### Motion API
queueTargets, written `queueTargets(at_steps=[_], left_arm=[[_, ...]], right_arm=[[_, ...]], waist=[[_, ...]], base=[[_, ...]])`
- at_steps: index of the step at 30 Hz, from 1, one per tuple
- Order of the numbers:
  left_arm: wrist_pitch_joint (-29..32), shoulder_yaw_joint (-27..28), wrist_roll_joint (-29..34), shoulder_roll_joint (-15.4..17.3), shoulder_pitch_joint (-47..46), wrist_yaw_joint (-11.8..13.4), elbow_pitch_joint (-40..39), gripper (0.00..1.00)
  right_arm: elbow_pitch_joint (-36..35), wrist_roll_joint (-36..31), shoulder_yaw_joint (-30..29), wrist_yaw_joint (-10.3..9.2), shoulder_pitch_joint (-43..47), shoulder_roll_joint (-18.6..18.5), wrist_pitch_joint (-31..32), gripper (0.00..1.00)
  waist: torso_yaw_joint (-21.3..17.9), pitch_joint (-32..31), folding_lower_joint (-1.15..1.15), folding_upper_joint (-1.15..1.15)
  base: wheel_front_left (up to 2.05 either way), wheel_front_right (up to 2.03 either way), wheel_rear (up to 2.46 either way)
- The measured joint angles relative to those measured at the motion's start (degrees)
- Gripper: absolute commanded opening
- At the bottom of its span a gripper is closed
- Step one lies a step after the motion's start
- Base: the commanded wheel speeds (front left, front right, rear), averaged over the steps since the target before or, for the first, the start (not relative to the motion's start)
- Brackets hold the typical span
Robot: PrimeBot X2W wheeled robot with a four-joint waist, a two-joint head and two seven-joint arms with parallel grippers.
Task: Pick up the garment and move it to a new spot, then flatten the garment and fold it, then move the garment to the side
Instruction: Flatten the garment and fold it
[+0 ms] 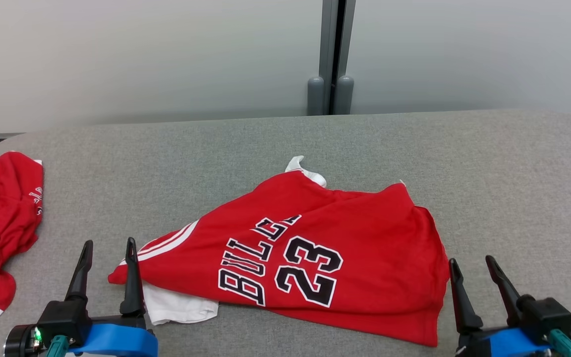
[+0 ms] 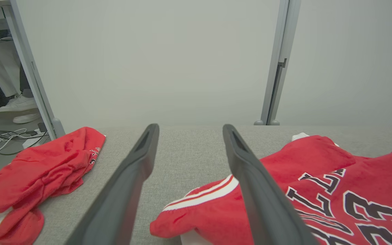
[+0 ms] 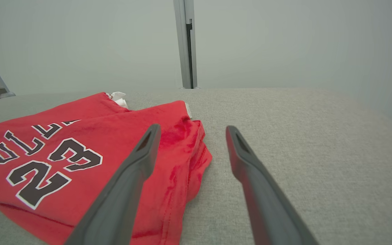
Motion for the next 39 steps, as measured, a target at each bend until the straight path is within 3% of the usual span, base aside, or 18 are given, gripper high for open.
queueTargets(at_steps=[6, 14, 23, 27, 28, 29, 30, 35, 39], left_arm=[[0.0, 0.1, 0.4, -0.3, -1.1, -0.3, 0.1, 1.00], [0.0, -0.1, 0.6, -0.5, -2.8, -0.5, 0.0, 1.00], [0.0, -0.4, 0.6, -0.7, -4.4, -0.7, 0.3, 1.00], [0.0, -0.3, 0.6, -0.7, -4.6, -0.7, 0.4, 1.00], [0.0, -0.4, 0.6, -0.7, -4.7, -0.7, 0.4, 1.00], [0.0, -0.4, 0.6, -0.7, -4.7, -0.7, 0.5, 1.00], [0.0, -0.4, 0.6, -0.7, -4.8, -0.7, 0.5, 1.00], [0.0, -0.9, 0.6, -0.8, -5.4, -0.7, 0.6, 1.00], [0.0, -1.4, 0.6, -0.8, -5.8, -0.9, 0.6, 1.00]], right_arm=[[5.0, -2.9, 0.8, 0.00, -7.5, 0.0, 0.0, 1.00], [20.5, -4.3, -0.2, 0.00, -19.7, -1.8, 3.5, 1.00], [37.0, -3.4, -0.4, 0.00, -25.0, -2.6, 4.2, 1.00], [40.6, -1.6, 0.9, -0.03, -26.8, -2.6, 3.4, 1.00], [41.3, -0.7, 1.2, -0.05, -27.2, -2.5, 3.2, 0.95], [41.9, 0.3, 1.6, -0.07, -27.5, -2.5, 2.9, 0.34], [42.3, 1.1, 1.9, -0.08, -27.8, -2.5, 2.7, 0.00], [43.3, 3.1, 3.0, 0.01, -30.1, -3.8, 1.4, 0.00], [44.4, 4.5, 1.8, 0.01, -34.2, -7.7, 0.9, 0.00]], waist=[[0.6, 1.2, 0.00, 0.00], [1.6, 3.7, 0.00, 0.00], [2.9, 6.5, 0.00, 0.00], [3.1, 7.0, 0.00, 0.00], [3.1, 7.1, 0.00, 0.00], [3.1, 7.1, 0.00, 0.00], [3.2, 7.2, 0.00, 0.00], [3.4, 7.4, 0.00, 0.00], [3.9, 7.7, 0.00, 0.00]], base=[[0.00, 0.00, 0.00], [0.00, 0.00, 0.00], [0.00, 0.00, 0.00], [0.00, 0.00, 0.00], [0.00, 0.00, 0.00], [0.00, 0.00, 0.00], [0.00, 0.00, 0.00], [0.00, 0.00, 0.00], [0.00, 0.00, 0.00]])
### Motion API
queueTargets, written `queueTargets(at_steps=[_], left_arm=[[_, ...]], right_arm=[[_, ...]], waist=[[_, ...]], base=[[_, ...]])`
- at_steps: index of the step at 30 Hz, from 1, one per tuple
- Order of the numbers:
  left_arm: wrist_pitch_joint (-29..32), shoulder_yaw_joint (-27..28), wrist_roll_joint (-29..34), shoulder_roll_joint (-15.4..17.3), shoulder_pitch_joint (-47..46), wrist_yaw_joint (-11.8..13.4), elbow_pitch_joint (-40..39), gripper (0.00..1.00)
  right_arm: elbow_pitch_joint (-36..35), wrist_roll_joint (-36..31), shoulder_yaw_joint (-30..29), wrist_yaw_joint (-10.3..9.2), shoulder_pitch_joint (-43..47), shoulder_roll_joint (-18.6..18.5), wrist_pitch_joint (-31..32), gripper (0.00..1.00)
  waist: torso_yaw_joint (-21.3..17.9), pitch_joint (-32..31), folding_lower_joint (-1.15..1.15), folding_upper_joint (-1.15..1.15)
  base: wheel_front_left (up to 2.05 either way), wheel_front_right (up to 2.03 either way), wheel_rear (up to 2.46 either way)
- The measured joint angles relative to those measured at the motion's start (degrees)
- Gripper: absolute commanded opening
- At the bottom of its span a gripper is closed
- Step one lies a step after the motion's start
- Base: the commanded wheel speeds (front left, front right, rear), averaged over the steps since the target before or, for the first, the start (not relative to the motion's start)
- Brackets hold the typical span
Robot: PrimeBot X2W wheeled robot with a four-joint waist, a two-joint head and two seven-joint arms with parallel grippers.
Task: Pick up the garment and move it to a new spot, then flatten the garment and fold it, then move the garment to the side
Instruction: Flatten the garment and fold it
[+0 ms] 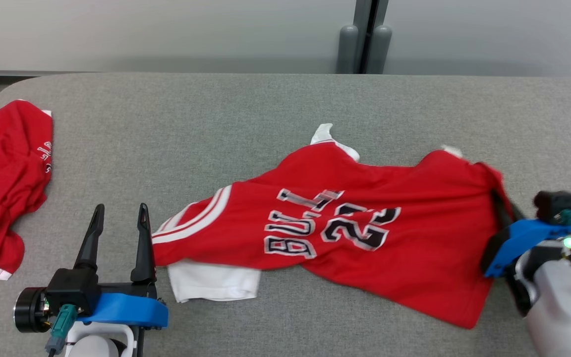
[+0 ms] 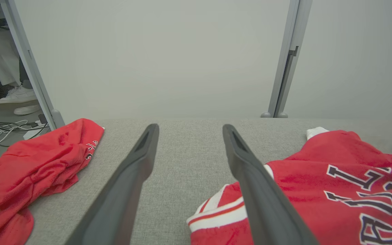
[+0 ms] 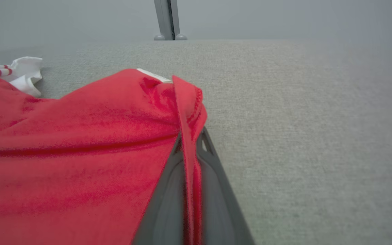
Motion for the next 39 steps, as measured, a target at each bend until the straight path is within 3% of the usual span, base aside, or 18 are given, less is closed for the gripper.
queueTargets(at_steps=[4, 9, 10, 11, 17, 26, 33, 39], left_arm=[[0.0, -0.3, -0.1, 0.0, -0.2, 0.0, 0.1, 1.00], [0.0, -0.3, -0.2, 0.0, -0.4, 0.0, 0.2, 1.00], [0.0, -0.3, -0.2, 0.0, -0.4, 0.0, 0.1, 1.00], [0.0, -0.3, -0.2, 0.0, -0.4, 0.0, 0.2, 1.00], [0.0, -0.3, -0.2, 0.0, -0.4, 0.0, 0.5, 1.00], [0.0, 0.3, 0.3, 0.0, 0.9, 0.0, 0.3, 1.00], [0.0, 1.2, 0.4, 0.0, 2.0, 0.1, -0.1, 1.00], [0.0, 1.7, 0.8, 0.0, 3.4, 0.2, 0.0, 1.00]], right_arm=[[2.5, 0.2, -1.3, -0.01, -3.1, -3.8, -0.2, 0.00], [5.6, 0.1, -1.9, -0.01, -5.9, -5.9, -0.5, 0.00], [6.0, -0.2, -1.8, 0.00, -6.2, -6.0, -0.5, 0.32], [6.2, -0.6, -1.6, 0.00, -6.5, -6.0, -0.5, 1.00], [2.8, -0.3, -2.7, -0.01, -6.3, -5.1, -0.8, 1.00], [-19.6, -1.6, -9.2, -0.01, 6.9, -4.1, -0.8, 1.00], [-37.9, -2.6, -10.5, -0.01, 19.2, 2.1, -0.8, 1.00], [-46.3, -4.0, -7.1, -0.01, 27.1, 6.0, -0.8, 1.00]], waist=[[0.7, 0.4, 0.00, 0.00], [1.2, 0.9, 0.00, 0.00], [1.2, 1.0, 0.00, 0.00], [1.2, 1.1, 0.00, 0.00], [0.1, 0.2, 0.00, 0.00], [-1.9, -2.8, 0.00, 0.00], [-3.4, -3.9, 0.00, 0.00], [-4.1, -5.4, 0.00, 0.00]], base=[[0.00, 0.00, 0.00], [0.00, 0.00, 0.00], [0.00, 0.00, 0.00], [0.00, 0.00, 0.00], [0.00, 0.00, 0.00], [0.00, 0.00, 0.00], [0.00, 0.00, 0.00], [0.00, 0.00, 0.00]])
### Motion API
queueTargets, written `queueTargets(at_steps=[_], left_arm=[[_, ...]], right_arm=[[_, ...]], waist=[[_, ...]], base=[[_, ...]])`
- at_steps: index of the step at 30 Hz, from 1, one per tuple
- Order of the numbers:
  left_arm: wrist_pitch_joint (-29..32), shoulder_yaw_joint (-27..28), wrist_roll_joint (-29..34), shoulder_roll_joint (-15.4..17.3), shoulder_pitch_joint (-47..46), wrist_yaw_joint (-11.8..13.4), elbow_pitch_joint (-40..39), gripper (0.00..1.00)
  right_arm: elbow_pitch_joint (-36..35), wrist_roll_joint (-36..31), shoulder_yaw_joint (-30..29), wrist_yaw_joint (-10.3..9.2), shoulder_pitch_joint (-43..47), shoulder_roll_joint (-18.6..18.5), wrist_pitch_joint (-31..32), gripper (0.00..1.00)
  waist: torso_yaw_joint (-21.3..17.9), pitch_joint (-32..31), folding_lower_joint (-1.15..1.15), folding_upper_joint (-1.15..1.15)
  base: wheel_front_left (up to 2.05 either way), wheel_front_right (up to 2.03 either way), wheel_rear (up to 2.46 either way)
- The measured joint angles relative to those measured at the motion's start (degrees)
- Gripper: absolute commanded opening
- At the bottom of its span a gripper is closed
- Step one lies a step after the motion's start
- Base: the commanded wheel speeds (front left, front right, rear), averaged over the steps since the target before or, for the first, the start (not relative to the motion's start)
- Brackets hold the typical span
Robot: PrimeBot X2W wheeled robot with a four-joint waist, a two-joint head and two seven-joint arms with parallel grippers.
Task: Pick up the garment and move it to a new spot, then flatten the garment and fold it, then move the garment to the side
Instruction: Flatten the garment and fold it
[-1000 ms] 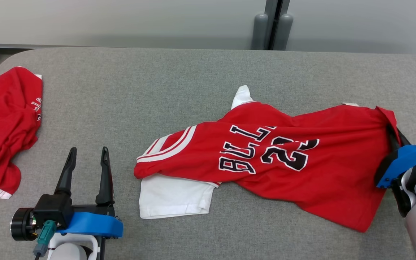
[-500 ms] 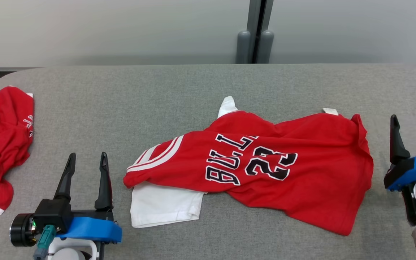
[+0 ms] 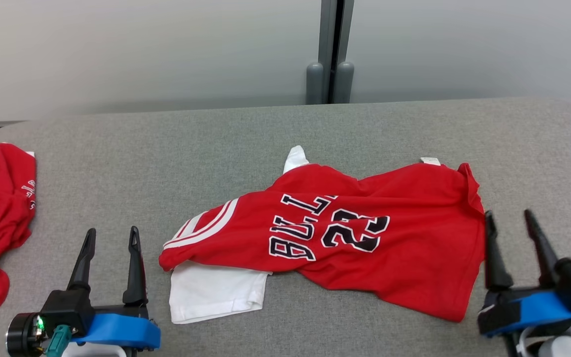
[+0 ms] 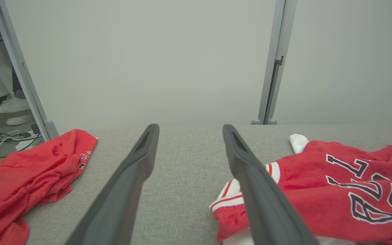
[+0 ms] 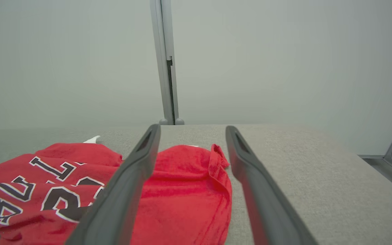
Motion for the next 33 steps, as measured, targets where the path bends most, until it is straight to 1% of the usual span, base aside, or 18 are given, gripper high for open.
queueTargets(at_steps=[4, 11, 17, 22, 26, 33], left_arm=[[0.0, 0.6, 0.2, 0.0, 0.8, 0.0, 0.0, 1.00], [0.0, 0.7, 0.2, 0.0, 1.4, 0.1, 0.0, 1.00], [0.0, 0.6, 0.1, 0.0, 1.4, 0.3, -0.1, 1.00], [0.0, 0.5, 0.1, 0.0, 1.3, 0.3, -0.2, 1.00], [0.0, 0.0, 0.1, 0.0, 0.6, 0.3, -0.2, 1.00], [0.0, -1.0, 0.0, 0.0, -0.7, 0.3, -0.2, 1.00]], right_arm=[[-1.0, -0.9, 3.3, 0.01, 3.3, 1.4, 0.0, 1.00], [0.1, -0.9, 6.3, 0.00, 6.3, 1.7, 0.0, 1.00], [0.2, -0.6, 6.5, 0.00, 6.3, 1.7, 0.0, 1.00], [1.6, -2.2, 3.9, 0.00, 4.6, 1.7, 0.0, 1.00], [5.8, -3.6, 0.9, 0.00, 0.9, 0.7, 0.0, 1.00], [18.2, -3.5, -1.9, 0.00, -5.5, -2.1, 0.0, 1.00]], waist=[[-0.4, -1.0, 0.00, 0.00], [-0.9, -1.6, -0.01, 0.00], [-1.2, -1.2, 0.00, 0.00], [-1.2, -0.5, 0.00, 0.00], [-0.9, 0.4, 0.00, 0.00], [0.6, 2.4, 0.00, 0.00]], base=[[0.00, 0.00, 0.00], [0.00, 0.00, 0.00], [0.00, 0.00, 0.00], [0.00, 0.00, 0.00], [0.00, 0.00, 0.00], [0.00, 0.00, 0.00]])
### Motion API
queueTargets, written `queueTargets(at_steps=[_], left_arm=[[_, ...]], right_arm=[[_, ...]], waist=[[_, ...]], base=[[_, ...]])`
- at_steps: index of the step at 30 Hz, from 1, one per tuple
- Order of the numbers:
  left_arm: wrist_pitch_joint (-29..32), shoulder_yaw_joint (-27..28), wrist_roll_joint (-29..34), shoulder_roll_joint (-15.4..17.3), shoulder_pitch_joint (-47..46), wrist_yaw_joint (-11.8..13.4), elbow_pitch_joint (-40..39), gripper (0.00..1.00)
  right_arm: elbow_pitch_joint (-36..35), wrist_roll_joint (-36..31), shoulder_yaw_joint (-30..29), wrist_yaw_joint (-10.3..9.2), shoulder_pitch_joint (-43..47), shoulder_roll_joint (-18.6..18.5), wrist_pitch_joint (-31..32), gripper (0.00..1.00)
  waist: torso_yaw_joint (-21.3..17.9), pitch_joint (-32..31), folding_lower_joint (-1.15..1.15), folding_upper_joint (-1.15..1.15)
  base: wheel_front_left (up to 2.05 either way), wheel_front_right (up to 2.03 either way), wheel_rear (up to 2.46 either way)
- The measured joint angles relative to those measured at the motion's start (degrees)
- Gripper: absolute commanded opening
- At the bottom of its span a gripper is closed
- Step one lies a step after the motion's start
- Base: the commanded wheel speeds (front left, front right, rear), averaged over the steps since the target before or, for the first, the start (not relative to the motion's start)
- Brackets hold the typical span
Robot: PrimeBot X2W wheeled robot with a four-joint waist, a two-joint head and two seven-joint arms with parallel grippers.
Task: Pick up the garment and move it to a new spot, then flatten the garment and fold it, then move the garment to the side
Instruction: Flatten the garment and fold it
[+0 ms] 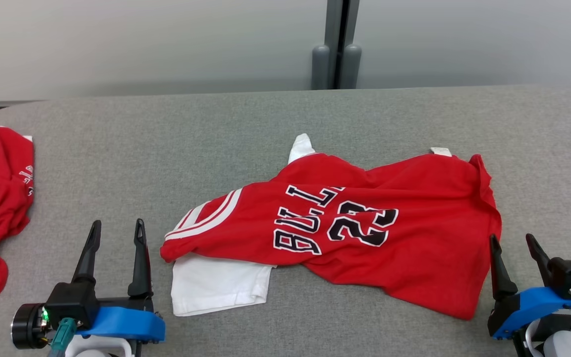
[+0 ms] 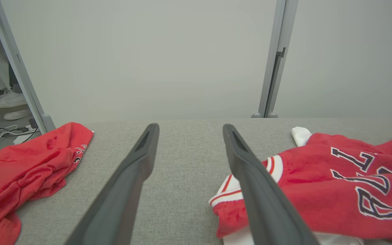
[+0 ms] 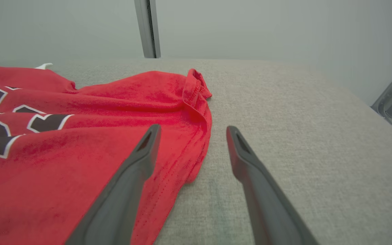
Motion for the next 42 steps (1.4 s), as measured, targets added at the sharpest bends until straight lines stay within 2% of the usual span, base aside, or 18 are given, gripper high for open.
queueTargets(at_steps=[7, 12, 13, 14, 17, 21, 31, 34, 38, 39, 40, 42], left_arm=[[0.0, -0.4, 0.0, 0.0, -1.2, 0.0, 0.0, 1.00], [0.0, -0.6, -0.1, 0.0, -1.5, 0.0, 0.1, 1.00], [0.0, -0.6, -0.2, 0.0, -1.5, 0.0, 0.1, 1.00], [0.0, -0.7, -0.2, 0.0, -1.5, 0.0, 0.1, 1.00], [0.0, -0.6, -0.3, 0.0, -1.4, 0.3, 0.1, 1.00], [0.0, -0.6, -0.5, 0.0, -0.9, 0.3, 0.6, 1.00], [0.0, -1.5, -1.3, 0.0, 1.1, 0.8, 1.0, 1.00], [0.0, -1.7, -1.4, 0.0, 1.1, 0.8, 0.8, 1.00], [0.0, -1.8, -1.4, 0.0, 1.1, 0.8, 0.5, 1.00], [0.0, -1.8, -1.4, 0.0, 1.0, 0.8, 0.4, 1.00], [0.0, -1.7, -1.4, 0.0, 1.0, 0.8, 0.4, 1.00], [0.0, -1.6, -1.3, 0.0, 0.6, 0.8, 0.3, 1.00]], right_arm=[[13.2, 1.4, 0.4, 0.00, -4.9, -1.4, 0.0, 1.00], [19.5, 4.6, 1.5, -0.01, -8.1, -1.4, -0.2, 1.00], [20.3, 5.2, 2.1, -0.02, -8.6, -1.5, -0.3, 0.43], [20.6, 5.8, 2.7, -0.08, -9.0, -1.5, -0.3, 0.00], [19.6, 7.7, 4.5, -0.07, -9.6, -1.5, -0.1, 0.00], [13.5, 9.5, 6.8, 0.00, -8.3, -1.1, -0.1, 0.00], [-7.4, 15.5, 14.7, 0.00, 8.1, -0.5, 0.4, 0.00], [-13.9, 17.9, 15.0, 0.00, 13.4, -0.7, 4.3, 0.00], [-19.2, 20.0, 14.6, 0.00, 19.5, -1.0, 10.9, 0.00], [-19.9, 19.6, 14.5, 0.00, 20.2, -1.5, 12.0, 0.13], [-20.7, 19.3, 13.8, 0.00, 20.8, -1.6, 12.2, 0.99], [-22.1, 19.1, 12.4, 0.00, 21.3, -1.5, 12.6, 1.00]], waist=[[2.0, 1.8, 0.00, 0.00], [3.1, 2.5, 0.00, 0.00], [3.2, 2.6, 0.00, 0.00], [3.3, 2.6, 0.00, 0.00], [3.1, 2.4, 0.00, 0.00], [2.4, 1.4, 0.00, 0.00], [-0.4, -2.3, 0.00, 0.00], [-1.3, -2.4, 0.00, 0.00], [-2.1, -1.5, 0.00, 0.00], [-2.2, -1.3, 0.00, 0.00], [-2.4, -1.0, 0.00, 0.00], [-2.7, -0.5, 0.00, 0.00]], base=[[0.00, 0.00, 0.00], [0.00, 0.00, 0.00], [0.00, 0.00, 0.00], [0.00, 0.00, 0.00], [0.00, 0.00, 0.00], [0.00, 0.00, 0.00], [0.00, 0.00, 0.00], [0.00, 0.00, 0.00], [0.00, 0.00, 0.00], [0.00, 0.00, 0.00], [0.00, 0.00, 0.00], [0.00, 0.00, 0.00]])
